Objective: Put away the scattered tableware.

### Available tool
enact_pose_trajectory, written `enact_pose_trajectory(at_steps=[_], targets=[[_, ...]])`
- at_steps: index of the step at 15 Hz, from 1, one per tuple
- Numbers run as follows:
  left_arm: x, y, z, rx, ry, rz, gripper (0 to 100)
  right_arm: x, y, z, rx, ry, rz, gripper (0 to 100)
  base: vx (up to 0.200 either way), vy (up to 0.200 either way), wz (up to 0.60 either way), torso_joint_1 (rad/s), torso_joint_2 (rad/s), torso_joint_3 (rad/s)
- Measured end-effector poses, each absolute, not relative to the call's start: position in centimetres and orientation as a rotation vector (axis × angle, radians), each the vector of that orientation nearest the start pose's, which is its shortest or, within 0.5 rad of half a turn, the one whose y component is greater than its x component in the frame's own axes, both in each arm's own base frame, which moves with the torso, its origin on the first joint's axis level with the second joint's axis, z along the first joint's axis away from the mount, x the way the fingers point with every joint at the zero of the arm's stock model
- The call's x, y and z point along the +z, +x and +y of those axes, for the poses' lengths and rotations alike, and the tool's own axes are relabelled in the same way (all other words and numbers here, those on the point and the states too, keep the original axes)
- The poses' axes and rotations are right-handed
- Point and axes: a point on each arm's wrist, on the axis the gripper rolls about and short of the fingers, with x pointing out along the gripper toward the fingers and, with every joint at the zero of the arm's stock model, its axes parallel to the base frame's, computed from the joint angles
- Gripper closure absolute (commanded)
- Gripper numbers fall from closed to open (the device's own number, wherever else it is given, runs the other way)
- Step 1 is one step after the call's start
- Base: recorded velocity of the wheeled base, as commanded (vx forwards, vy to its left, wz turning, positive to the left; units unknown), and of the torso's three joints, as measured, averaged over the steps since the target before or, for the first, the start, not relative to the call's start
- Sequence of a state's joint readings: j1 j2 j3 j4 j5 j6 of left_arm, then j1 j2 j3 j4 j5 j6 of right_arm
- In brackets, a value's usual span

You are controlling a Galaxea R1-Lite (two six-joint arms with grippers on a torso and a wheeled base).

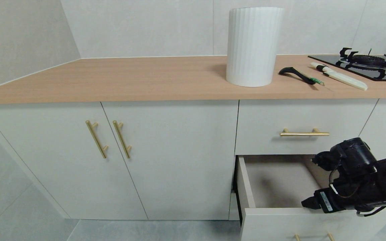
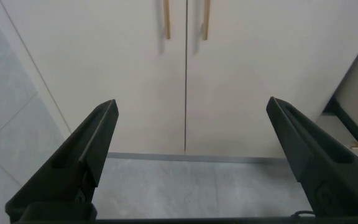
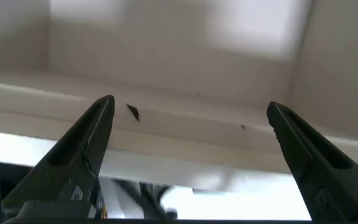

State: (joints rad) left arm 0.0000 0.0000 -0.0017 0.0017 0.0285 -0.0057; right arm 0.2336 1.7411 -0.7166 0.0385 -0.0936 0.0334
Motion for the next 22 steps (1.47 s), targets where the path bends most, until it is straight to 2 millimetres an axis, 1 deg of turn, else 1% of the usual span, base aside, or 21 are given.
enact_pose_trajectory(at_steps=[2,7,10,14,20,22], targets=[[7.6,-2.3,0.1,0.029,-0.006,0.000,0,10.0,24.4,5.6,0.109,-0.156,1.116,0,0.000,0.000,0.00,0.000,0.00,0.000],[7.6,-2.3,0.1,0.029,-0.006,0.000,0,10.9,23.8,5.5,0.114,-0.177,1.181,0,0.000,0.000,0.00,0.000,0.00,0.000],[7.6,-2.3,0.1,0.029,-0.006,-0.001,0,10.8,22.8,5.3,0.143,-0.238,1.274,0,0.000,0.000,0.00,0.000,0.00,0.000],[7.6,-2.3,0.1,0.029,-0.006,0.000,0,10.7,21.4,5.7,0.169,-0.295,1.388,0,0.000,0.000,0.00,0.000,0.00,0.000],[7.6,-2.3,0.1,0.029,-0.006,0.000,0,11.0,20.5,6.1,0.206,-0.348,1.461,0,0.000,0.000,0.00,0.000,0.00,0.000],[7.6,-2.3,0.1,0.029,-0.006,0.000,0,11.3,20.6,6.2,0.209,-0.350,1.460,0,0.000,0.000,0.00,0.000,0.00,0.000]])
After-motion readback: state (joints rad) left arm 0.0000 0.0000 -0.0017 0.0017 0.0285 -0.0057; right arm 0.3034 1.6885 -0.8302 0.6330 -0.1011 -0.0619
